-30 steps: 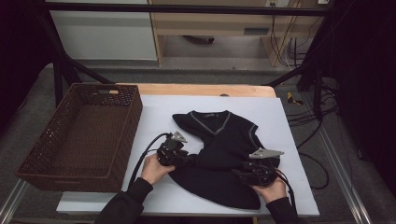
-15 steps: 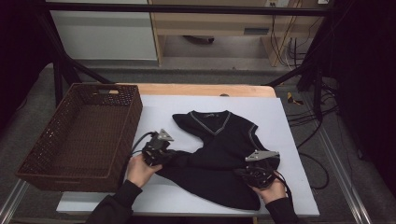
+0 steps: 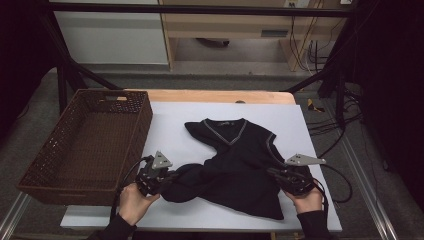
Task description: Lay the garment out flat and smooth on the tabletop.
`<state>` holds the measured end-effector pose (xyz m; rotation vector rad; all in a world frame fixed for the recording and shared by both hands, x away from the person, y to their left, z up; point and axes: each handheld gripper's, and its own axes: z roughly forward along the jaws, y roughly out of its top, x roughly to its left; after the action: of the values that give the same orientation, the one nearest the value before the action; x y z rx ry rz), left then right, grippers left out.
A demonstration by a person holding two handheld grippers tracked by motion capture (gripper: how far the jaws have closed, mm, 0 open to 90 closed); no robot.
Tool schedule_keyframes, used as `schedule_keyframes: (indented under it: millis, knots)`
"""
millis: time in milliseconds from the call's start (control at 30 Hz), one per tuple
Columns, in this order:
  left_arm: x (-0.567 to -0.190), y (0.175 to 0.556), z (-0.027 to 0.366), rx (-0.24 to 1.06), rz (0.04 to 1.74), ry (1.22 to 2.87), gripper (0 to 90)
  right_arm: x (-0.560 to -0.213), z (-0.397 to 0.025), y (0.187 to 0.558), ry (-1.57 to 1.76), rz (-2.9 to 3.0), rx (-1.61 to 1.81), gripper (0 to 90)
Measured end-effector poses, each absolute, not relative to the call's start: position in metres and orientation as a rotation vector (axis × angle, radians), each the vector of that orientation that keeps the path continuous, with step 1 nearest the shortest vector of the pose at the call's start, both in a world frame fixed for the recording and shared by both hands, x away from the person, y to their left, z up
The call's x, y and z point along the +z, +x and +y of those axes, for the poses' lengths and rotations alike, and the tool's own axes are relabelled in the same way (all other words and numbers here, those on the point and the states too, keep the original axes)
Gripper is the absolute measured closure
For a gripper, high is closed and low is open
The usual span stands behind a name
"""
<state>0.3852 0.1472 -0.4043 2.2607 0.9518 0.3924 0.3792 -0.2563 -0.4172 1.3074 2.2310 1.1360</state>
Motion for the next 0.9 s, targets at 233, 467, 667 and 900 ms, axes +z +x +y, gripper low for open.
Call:
schedule_keyframes:
  millis: [233, 467, 667, 900]
  knots:
    - [-0.423, 0.371, 0.159, 0.308, 0.962, 2.238, 79.6, -0.429, -0.259, 0.367, 1.320, 2.309, 1.145, 84.4]
    - [-0.431, 0.371, 0.159, 0.274, 0.927, 2.191, 63.0, -0.451, -0.257, 0.350, 1.373, 2.445, 1.096, 83.1]
    - [-0.421, 0.387, 0.152, 0.364, 0.912, 2.123, 34.0, -0.439, -0.255, 0.353, 1.315, 2.390, 1.161, 59.9]
    - [-0.425, 0.441, 0.129, 0.301, 0.911, 2.135, 33.1, -0.431, -0.264, 0.375, 1.324, 2.203, 1.136, 29.6]
